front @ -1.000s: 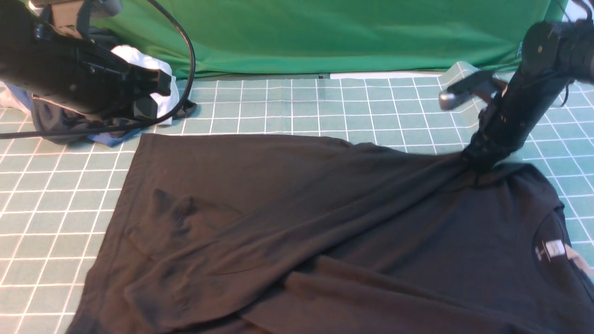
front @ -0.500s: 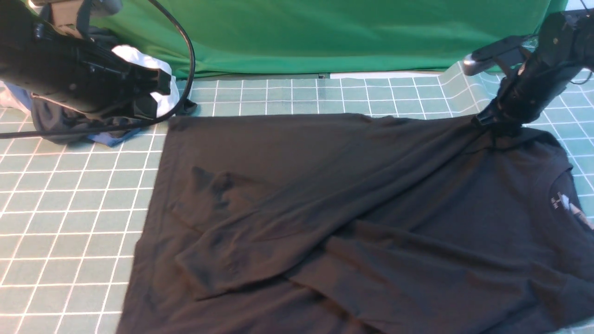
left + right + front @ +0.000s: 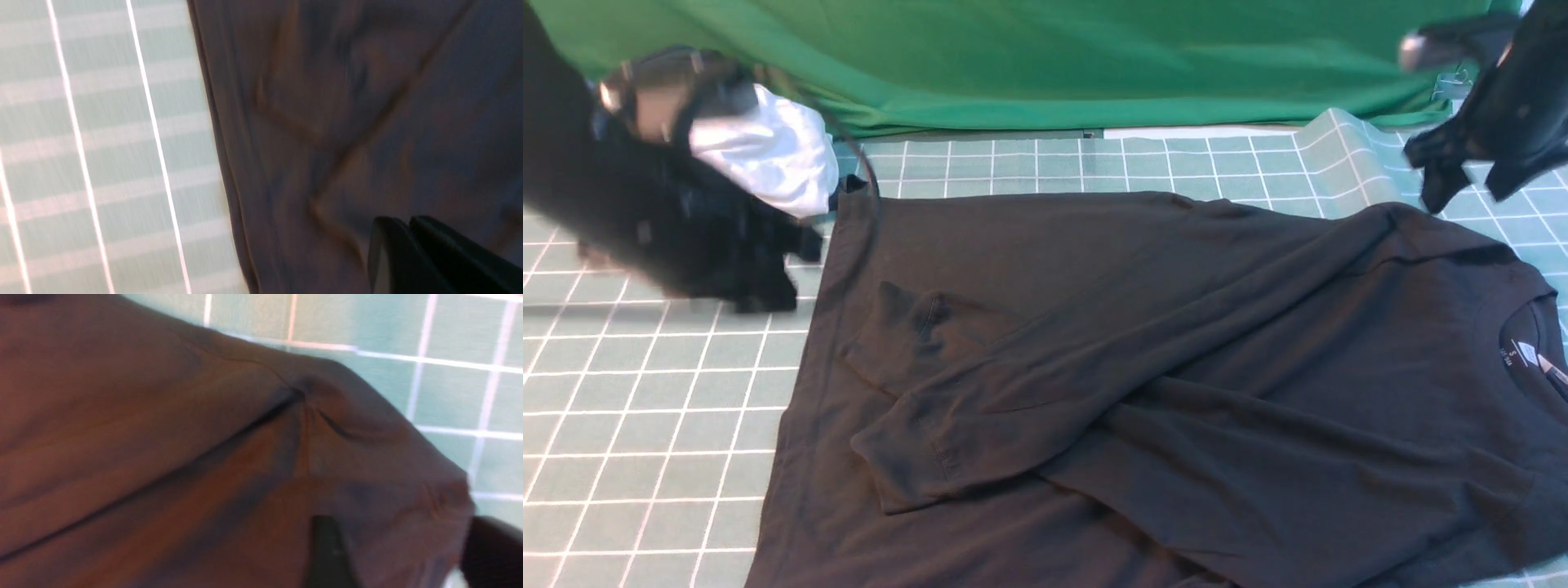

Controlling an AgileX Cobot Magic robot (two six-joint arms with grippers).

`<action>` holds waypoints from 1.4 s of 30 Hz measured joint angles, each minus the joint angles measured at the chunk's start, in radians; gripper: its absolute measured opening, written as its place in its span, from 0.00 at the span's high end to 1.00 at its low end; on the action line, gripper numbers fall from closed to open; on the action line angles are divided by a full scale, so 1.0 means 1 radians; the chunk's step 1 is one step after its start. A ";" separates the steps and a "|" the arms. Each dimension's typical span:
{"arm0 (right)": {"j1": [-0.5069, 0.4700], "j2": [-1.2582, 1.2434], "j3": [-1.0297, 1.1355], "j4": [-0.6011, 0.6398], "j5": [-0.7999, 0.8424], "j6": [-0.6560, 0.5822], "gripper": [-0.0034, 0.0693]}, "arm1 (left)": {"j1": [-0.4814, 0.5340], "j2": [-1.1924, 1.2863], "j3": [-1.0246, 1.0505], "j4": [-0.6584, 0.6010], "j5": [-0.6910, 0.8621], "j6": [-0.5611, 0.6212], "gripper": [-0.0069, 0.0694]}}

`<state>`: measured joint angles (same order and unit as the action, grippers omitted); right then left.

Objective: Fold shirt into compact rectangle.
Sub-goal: 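Grasp the near edge of the shirt at its hem and shoulder corners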

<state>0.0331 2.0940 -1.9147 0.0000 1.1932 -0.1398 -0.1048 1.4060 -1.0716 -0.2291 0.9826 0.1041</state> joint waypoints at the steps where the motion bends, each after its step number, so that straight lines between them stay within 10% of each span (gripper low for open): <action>1: 0.003 -0.033 0.013 0.000 0.004 0.004 0.54 | -0.026 -0.025 0.039 0.016 0.011 -0.038 0.89; 6: 0.022 -0.228 0.134 0.007 0.015 0.004 0.88 | -0.160 -0.102 0.186 0.096 0.141 -0.234 0.89; 16: 0.027 -0.543 0.462 0.083 -0.055 -0.042 0.91 | -0.358 -0.111 0.434 0.157 0.147 -0.582 0.82; 32: 0.027 -0.618 0.560 0.291 -0.115 -0.171 0.89 | -0.364 -0.110 0.632 0.221 -0.162 -0.770 0.10; 37: 0.027 -0.618 0.560 0.317 -0.116 -0.187 0.88 | -0.364 -0.110 0.635 0.202 -0.201 -0.772 0.18; 42: 0.027 -0.618 0.560 0.318 -0.090 -0.191 0.88 | -0.364 -0.110 0.635 0.201 -0.201 -0.774 0.52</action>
<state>0.0604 1.4758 -1.3552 0.3183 1.1034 -0.3306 -0.4684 1.2959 -0.4371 -0.0278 0.7811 -0.6695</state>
